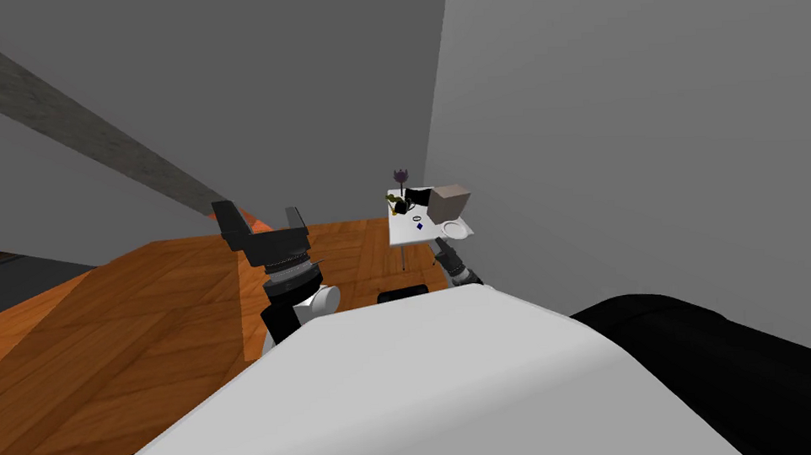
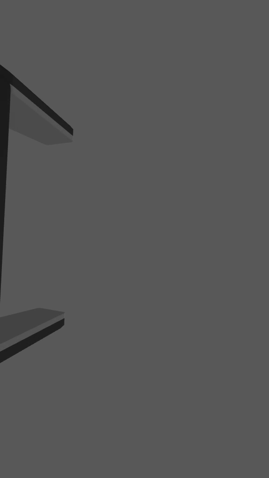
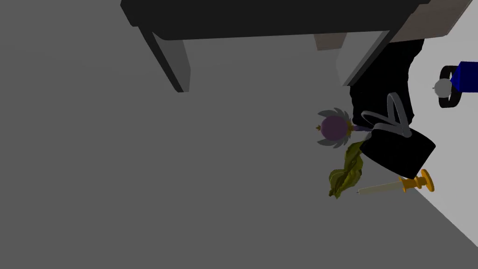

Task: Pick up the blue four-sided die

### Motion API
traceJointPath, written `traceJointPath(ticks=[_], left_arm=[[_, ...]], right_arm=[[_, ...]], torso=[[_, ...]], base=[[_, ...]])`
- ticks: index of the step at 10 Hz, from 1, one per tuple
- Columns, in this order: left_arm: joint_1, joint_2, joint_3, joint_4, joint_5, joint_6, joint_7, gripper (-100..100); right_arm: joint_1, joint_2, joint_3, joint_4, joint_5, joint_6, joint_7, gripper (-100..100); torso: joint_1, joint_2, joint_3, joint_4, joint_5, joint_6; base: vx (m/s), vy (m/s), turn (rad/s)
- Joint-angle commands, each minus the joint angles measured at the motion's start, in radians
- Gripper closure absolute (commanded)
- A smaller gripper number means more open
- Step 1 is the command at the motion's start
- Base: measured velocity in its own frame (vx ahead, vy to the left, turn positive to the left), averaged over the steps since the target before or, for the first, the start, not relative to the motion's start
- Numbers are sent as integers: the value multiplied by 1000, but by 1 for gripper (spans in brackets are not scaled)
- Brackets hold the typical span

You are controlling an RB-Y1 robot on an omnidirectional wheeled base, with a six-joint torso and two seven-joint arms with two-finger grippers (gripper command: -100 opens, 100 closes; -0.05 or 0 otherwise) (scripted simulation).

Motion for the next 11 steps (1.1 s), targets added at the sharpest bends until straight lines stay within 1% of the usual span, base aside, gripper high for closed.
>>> traceJointPath(ticks=[1, 2, 3, 4, 5, 6, 7, 8, 9, 10, 11], left_arm=[[0, 0, 0, 0, 0, 0, 0, 0], [0, 0, 0, 0, 0, 0, 0, 0], [0, 0, 0, 0, 0, 0, 0, 0], [0, 0, 0, 0, 0, 0, 0, 0], [0, 0, 0, 0, 0, 0, 0, 0], [0, 0, 0, 0, 0, 0, 0, 0], [0, 0, 0, 0, 0, 0, 0, 0], [0, 0, 0, 0, 0, 0, 0, 0], [0, 0, 0, 0, 0, 0, 0, 0], [0, 0, 0, 0, 0, 0, 0, 0], [0, 0, 0, 0, 0, 0, 0, 0]], right_arm=[[13, -50, 21, 35, 14, 15, 10, -100], [13, -60, 21, 35, 14, 15, 10, -100], [25, -99, 38, 73, 25, 17, 20, -100], [25, -108, 38, 77, 25, 17, 20, -100], [36, -144, 54, 121, 37, 20, 30, -100], [36, -158, 54, 121, 37, 20, 30, -100], [46, -197, 70, 159, 48, 23, 41, -100], [46, -209, 70, 167, 48, 23, 41, -100], [55, -247, 85, 200, 59, 27, 52, -100], [55, -262, 85, 215, 59, 27, 52, -100], [55, -262, 85, 215, 59, 27, 52, -100]], torso=[[0, 0, 0, 0, 0, 0], [1, 0, 0, 0, 0, 0], [0, 0, 0, 0, 0, 0], [1, -1, 0, 0, 0, 0], [0, -1, 0, 0, 0, 0], [0, -1, -1, 0, 0, 0], [0, -1, 0, 0, 0, 0], [1, -2, -1, 0, 0, 0], [1, -2, -1, 0, 0, 0], [2, -1, -1, 0, 0, 0], [1, -1, -1, 0, 0, 0]], base=[[-28, 77, 81], [-17, 60, 23], [-14, 79, 52], [-7, 63, 31], [-3, 63, 66], [-6, 61, 21], [14, 92, 45], [7, 81, 18], [-3, 103, 47], [2, 85, 15], [1, 30, -3]])
